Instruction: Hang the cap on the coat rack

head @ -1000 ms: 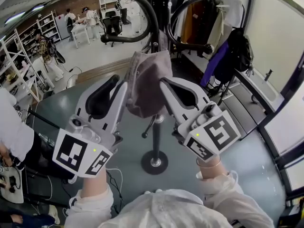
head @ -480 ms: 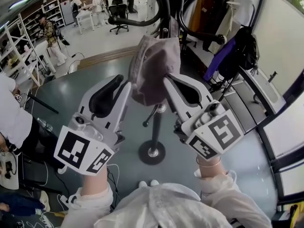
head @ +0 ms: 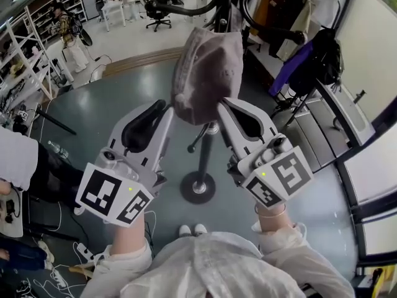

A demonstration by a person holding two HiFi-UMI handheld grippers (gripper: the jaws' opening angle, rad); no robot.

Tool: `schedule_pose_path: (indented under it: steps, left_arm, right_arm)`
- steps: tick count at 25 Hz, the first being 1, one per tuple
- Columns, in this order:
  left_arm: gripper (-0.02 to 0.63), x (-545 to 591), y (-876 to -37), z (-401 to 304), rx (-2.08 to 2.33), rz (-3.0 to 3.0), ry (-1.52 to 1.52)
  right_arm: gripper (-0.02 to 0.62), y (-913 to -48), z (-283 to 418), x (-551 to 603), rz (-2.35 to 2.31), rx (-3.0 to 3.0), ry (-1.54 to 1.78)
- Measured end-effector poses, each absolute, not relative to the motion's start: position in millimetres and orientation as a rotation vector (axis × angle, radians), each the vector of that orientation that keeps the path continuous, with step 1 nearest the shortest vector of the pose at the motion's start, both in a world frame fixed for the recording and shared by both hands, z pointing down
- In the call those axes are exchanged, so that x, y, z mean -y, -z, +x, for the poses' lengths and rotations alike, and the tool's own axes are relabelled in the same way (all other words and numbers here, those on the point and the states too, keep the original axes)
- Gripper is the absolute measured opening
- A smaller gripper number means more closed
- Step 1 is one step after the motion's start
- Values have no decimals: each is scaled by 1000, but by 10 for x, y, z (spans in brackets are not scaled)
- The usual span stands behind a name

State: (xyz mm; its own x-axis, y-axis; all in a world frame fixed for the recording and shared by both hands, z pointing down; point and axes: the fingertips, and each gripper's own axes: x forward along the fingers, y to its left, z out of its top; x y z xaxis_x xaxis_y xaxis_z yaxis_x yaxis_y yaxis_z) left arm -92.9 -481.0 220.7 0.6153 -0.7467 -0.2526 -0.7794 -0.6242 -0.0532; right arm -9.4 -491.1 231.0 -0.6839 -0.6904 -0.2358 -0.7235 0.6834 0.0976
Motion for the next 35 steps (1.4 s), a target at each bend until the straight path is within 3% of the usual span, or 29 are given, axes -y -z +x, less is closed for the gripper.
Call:
schedule_pose_path:
  steps: [35]
  left_arm:
    - [53, 4642, -3595, -778, -1365, -3018, -187]
  right_arm:
    - [3, -3644, -308, 4690, -1168, -2919, 108]
